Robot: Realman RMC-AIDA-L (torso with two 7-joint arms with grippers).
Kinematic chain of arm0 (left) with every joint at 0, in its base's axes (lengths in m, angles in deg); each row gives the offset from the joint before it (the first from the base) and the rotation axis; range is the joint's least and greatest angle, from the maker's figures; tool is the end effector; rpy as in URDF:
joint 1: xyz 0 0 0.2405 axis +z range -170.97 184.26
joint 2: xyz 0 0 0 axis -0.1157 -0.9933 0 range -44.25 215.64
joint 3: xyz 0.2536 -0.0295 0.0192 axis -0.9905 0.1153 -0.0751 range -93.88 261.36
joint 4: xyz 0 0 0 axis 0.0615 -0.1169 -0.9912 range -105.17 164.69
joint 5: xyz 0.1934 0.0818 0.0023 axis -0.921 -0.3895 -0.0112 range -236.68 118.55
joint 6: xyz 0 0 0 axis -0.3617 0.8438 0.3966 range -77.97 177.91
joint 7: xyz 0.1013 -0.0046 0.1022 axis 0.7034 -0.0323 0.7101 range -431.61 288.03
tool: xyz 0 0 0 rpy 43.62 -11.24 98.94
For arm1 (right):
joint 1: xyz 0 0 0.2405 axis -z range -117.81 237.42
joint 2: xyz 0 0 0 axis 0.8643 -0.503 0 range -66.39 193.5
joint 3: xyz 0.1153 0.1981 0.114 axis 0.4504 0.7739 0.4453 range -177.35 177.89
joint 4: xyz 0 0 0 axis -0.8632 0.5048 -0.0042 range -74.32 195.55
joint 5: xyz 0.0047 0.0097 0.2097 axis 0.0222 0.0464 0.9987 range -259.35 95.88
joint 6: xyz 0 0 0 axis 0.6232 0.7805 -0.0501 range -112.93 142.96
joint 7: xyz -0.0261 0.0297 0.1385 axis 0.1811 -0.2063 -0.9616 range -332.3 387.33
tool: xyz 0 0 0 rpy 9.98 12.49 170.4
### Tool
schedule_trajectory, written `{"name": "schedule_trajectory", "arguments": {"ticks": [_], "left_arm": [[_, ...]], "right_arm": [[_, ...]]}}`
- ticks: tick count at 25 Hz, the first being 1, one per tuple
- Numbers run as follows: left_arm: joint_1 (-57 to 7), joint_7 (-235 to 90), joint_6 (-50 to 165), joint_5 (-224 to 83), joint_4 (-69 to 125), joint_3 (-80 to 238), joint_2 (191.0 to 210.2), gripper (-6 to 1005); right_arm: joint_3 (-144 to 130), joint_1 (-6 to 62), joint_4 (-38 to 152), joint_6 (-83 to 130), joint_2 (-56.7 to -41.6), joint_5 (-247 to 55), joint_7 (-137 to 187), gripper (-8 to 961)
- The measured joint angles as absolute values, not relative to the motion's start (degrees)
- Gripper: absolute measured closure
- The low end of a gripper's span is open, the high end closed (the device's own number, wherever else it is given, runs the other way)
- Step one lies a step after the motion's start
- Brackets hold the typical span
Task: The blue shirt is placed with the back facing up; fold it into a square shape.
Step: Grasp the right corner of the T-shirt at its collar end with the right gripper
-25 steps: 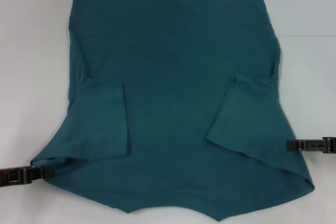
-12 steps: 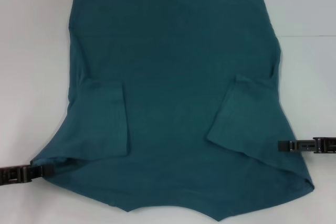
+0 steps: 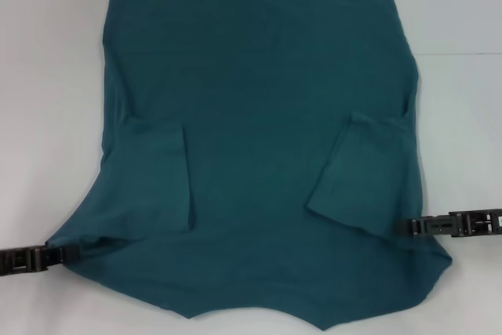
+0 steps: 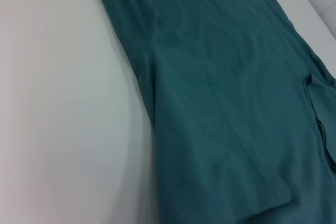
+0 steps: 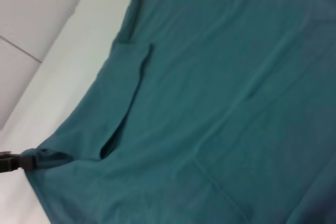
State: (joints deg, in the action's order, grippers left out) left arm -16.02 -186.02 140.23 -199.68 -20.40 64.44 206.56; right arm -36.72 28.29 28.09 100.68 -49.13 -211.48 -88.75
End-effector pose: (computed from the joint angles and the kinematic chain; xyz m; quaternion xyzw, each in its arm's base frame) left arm -0.3577 0.2748 0.0431 -0.7820 -0.5761 -0.1499 0.1847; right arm 0.3166 0.3267 0.0201 -0.8285 0.5366 0.1336 0.0886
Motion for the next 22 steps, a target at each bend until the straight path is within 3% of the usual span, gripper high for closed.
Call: {"name": "schedule_trajectory", "arguments": {"ticks": [22], "left_arm": [[-16.59, -185.92, 139.81, -199.68, -19.72, 64.58, 206.72, 943]], "right_arm": [[-37.3, 28.64, 28.45, 105.07, -48.39, -214.84, -91.38, 29]]}}
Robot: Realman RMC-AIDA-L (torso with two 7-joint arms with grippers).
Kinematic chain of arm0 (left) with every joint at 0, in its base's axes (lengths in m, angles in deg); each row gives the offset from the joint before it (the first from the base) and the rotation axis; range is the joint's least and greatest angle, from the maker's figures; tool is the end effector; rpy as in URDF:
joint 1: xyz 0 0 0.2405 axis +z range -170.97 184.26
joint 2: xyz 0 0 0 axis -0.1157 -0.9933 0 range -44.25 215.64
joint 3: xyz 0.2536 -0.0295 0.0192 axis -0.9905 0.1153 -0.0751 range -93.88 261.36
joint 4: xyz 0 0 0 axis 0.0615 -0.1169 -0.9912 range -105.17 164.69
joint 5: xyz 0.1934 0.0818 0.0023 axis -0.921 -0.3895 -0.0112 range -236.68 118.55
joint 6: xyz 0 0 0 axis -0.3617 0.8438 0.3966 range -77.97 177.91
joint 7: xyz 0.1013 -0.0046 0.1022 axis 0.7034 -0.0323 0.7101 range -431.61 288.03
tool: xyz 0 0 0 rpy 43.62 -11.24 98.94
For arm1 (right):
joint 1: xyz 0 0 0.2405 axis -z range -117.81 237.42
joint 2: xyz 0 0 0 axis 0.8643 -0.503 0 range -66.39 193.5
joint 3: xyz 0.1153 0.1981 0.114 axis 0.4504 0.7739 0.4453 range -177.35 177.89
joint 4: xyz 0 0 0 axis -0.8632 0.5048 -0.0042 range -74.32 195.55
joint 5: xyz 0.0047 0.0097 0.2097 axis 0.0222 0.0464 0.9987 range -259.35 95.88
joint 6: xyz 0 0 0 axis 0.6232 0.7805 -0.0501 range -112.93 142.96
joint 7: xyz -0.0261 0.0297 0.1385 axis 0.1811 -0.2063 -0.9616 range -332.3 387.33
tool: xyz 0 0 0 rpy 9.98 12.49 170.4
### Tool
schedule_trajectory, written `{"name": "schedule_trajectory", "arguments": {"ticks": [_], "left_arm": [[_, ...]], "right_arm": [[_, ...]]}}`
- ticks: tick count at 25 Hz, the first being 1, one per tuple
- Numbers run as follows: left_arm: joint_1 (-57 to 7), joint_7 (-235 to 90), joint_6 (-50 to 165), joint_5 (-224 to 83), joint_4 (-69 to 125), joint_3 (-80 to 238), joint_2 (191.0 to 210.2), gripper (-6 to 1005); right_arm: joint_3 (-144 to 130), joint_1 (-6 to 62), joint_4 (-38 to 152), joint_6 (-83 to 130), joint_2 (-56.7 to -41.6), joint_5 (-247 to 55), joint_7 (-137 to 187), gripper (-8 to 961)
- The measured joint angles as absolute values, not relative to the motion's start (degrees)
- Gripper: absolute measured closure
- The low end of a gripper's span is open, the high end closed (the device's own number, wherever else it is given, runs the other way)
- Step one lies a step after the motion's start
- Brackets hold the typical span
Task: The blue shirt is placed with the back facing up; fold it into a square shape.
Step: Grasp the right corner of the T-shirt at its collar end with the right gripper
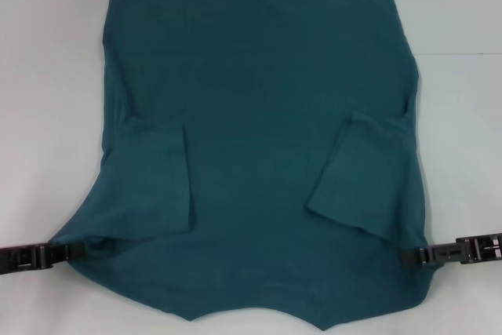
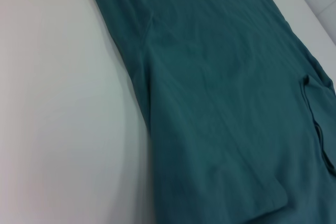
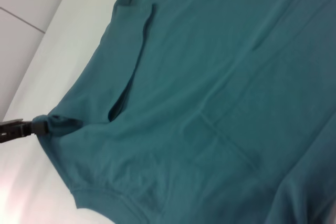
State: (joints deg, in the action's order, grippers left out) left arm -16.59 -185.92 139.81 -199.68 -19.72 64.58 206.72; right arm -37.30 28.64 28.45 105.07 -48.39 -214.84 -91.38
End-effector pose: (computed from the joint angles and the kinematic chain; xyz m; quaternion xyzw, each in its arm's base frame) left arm -0.3554 0.2778 0.0397 -0.7827 -0.5752 -0.1530 0.1821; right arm 0.3204 0.3113 0.0203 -0.8224 0.5575 0.1034 0.0469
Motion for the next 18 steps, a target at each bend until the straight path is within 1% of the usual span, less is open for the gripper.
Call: {"name": "schedule_trajectory", "arguments": {"ticks": [5, 9, 13, 18], "left_arm": [[-16.74, -186.1, 139.72, -199.67, -19.72, 64.58, 206.72, 939], [-16.96, -186.15, 139.69, -199.65, -19.72, 64.58, 206.72, 937], [-17.23, -186.09, 139.57, -199.61, -19.44, 64.58, 206.71, 934], [-17.43, -185.98, 139.46, -199.59, -19.15, 64.58, 206.64, 931]], "right_arm": [[-36.88, 28.69, 28.24, 107.43, -48.4, -214.87, -91.51, 29], [-35.66, 29.14, 28.15, 107.61, -47.97, -214.61, -91.8, 29], [-35.25, 29.51, 28.45, 106.68, -47.92, -214.69, -91.78, 29], [-35.41, 30.29, 28.64, 105.15, -47.73, -214.8, -91.56, 86]]}}
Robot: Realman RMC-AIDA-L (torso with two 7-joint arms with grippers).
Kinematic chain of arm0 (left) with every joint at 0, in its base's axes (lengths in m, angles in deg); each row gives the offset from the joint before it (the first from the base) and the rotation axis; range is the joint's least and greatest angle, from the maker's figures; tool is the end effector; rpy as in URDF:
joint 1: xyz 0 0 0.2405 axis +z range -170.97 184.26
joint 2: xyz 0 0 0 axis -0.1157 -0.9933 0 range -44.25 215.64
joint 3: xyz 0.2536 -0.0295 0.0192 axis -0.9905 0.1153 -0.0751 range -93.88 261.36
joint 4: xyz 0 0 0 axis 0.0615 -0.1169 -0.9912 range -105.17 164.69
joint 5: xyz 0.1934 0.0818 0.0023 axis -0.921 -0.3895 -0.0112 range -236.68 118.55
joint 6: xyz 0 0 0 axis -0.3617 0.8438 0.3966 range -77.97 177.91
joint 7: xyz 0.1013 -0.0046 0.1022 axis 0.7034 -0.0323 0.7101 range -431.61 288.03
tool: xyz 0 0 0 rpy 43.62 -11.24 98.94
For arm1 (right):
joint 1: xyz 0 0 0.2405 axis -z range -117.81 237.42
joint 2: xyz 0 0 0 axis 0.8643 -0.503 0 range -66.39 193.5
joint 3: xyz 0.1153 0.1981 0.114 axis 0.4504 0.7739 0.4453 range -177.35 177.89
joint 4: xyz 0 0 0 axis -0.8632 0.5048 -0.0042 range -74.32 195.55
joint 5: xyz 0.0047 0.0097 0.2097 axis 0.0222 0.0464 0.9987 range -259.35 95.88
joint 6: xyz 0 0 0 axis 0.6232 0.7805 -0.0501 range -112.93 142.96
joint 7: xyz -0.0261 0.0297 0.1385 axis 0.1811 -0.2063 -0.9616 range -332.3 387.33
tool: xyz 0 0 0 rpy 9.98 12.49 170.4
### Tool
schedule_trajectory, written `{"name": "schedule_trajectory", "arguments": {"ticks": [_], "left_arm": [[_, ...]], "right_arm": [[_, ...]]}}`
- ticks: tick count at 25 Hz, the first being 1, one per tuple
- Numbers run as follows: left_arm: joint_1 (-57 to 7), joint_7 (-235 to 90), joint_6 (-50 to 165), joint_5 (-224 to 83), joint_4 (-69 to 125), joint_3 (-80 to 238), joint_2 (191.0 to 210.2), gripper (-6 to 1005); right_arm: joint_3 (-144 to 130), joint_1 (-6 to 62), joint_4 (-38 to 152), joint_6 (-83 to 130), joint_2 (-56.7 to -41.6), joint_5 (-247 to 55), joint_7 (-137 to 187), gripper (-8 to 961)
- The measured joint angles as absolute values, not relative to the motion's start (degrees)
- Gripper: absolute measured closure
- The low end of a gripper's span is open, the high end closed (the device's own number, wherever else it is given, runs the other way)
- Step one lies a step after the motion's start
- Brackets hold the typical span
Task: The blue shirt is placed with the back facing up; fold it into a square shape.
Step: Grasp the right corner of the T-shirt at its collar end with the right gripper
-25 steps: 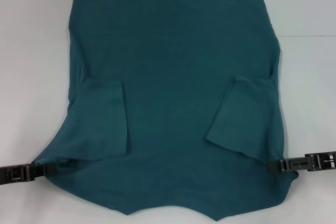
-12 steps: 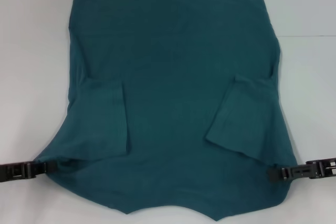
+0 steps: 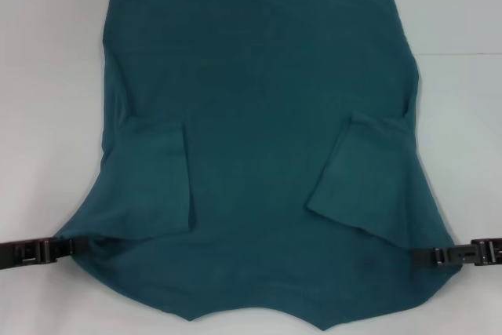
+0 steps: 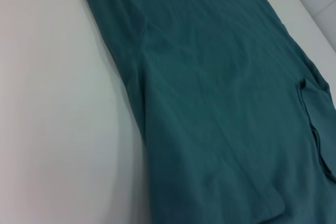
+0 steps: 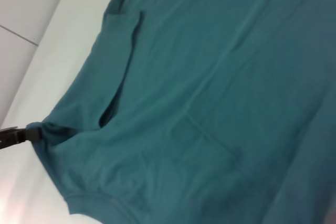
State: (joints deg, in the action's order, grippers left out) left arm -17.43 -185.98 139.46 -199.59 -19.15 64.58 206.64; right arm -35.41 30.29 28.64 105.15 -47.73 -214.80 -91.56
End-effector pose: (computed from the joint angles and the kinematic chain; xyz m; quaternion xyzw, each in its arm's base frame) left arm -0.3521 0.2830 0.0385 -0.7850 -0.5719 -0.1555 0.1804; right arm 0.3317 0.3044 0.0278 -0.8082 0.5747 0.1144 0.0587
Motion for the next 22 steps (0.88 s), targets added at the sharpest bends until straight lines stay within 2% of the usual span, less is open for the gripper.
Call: {"name": "schedule_trajectory", "arguments": {"ticks": [1, 6, 14, 20, 22], "left_arm": [[-17.43, -185.98, 139.46, -199.59, -19.15, 64.58, 206.64, 930], [-17.44, -186.0, 139.44, -199.59, -19.1, 64.58, 206.63, 927], [-17.44, -186.19, 139.44, -199.59, -19.1, 64.66, 206.63, 922], [-17.43, -186.6, 139.44, -199.6, -19.1, 64.75, 206.63, 918], [-17.4, -186.93, 139.48, -199.6, -19.1, 64.78, 206.63, 917]], "right_arm": [[-35.29, 30.58, 28.63, 104.96, -47.65, -214.81, -91.45, 97], [-35.07, 31.38, 28.2, 104.87, -47.55, -214.71, -91.35, 315], [-34.62, 32.43, 28.09, 105.33, -47.53, -214.78, -91.16, 560], [-33.89, 33.41, 28.16, 105.37, -47.54, -214.55, -90.33, 797], [-33.41, 33.61, 28.44, 105.37, -47.6, -214.52, -89.92, 846]]}}
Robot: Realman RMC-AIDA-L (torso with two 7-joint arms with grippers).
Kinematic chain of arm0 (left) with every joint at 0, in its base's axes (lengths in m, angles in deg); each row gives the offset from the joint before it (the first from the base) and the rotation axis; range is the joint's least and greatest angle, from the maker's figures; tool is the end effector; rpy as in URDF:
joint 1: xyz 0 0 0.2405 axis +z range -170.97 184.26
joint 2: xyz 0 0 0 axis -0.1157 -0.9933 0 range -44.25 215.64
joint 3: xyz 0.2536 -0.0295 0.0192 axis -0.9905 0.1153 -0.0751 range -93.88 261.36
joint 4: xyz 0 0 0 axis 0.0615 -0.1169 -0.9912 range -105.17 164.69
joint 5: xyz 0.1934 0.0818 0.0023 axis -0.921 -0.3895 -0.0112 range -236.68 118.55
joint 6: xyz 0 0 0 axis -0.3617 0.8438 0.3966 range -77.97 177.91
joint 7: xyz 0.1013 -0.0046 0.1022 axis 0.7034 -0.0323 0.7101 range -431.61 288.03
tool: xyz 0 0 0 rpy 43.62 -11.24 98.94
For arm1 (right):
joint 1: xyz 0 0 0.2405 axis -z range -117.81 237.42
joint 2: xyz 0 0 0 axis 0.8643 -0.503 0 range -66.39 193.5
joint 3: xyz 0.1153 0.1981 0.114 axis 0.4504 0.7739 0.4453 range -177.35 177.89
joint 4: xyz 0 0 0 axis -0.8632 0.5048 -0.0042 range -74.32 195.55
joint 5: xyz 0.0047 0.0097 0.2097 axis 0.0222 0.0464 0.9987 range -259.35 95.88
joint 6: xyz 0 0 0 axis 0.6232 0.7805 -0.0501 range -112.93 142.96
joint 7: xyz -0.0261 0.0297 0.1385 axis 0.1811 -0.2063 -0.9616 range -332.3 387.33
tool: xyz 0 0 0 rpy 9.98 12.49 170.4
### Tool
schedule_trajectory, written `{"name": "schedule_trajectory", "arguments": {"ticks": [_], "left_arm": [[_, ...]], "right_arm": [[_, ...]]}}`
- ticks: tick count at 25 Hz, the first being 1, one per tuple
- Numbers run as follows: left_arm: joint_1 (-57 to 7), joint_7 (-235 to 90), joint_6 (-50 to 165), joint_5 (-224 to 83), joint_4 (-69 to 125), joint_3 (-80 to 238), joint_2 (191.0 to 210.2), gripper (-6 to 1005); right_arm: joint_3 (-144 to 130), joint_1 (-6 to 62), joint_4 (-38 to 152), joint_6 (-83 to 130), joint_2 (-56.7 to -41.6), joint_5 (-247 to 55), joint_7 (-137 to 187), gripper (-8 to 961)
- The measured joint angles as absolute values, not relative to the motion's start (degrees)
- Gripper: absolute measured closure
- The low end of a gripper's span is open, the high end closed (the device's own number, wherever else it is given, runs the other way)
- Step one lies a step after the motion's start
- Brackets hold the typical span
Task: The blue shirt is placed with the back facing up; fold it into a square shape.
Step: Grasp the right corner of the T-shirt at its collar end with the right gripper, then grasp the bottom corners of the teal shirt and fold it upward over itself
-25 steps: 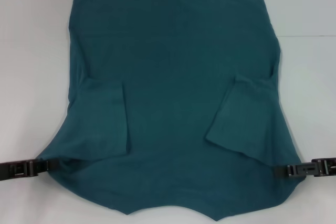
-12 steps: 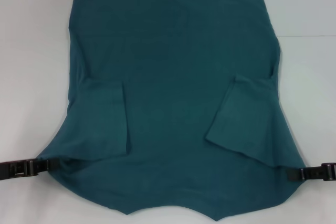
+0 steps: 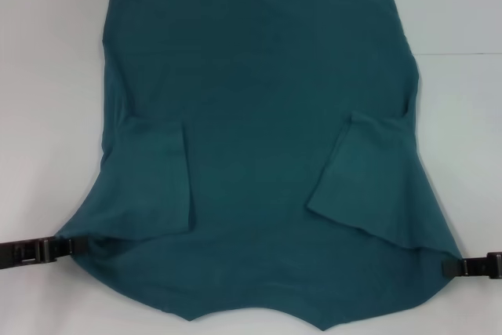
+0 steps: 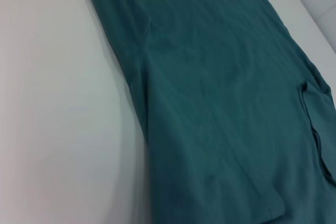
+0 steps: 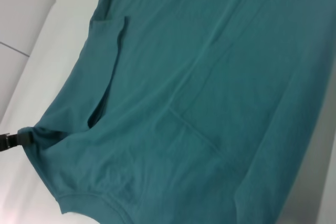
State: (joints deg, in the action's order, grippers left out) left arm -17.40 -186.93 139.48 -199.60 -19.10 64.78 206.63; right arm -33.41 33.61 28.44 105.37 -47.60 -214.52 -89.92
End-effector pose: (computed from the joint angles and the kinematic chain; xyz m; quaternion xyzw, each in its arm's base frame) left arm -0.3525 0.2826 0.0387 -0.7792 -0.5794 -0.1581 0.1795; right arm 0.3488 0.2872 0.0329 -0.7949 0.5887 0.1275 0.0726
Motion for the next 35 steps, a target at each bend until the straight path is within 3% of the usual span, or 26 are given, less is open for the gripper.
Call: {"name": "schedule_trajectory", "arguments": {"ticks": [3, 11, 35], "left_arm": [[-17.28, -187.37, 139.86, -199.6, -19.1, 64.91, 206.54, 915], [-15.83, -187.82, 142.66, -199.5, -19.65, 67.11, 206.36, 910], [-9.6, -186.07, 155.8, -199.35, -22.11, 71.43, 206.91, 895]], "right_arm": [[-32.96, 33.87, 28.59, 105.52, -47.78, -214.47, -89.71, 920], [-31.49, 34.67, 28.2, 108.24, -48.12, -214.42, -88.64, 919], [-32.33, 37.77, 26.68, 116.16, -46.93, -218.55, -84.31, 919]]}}
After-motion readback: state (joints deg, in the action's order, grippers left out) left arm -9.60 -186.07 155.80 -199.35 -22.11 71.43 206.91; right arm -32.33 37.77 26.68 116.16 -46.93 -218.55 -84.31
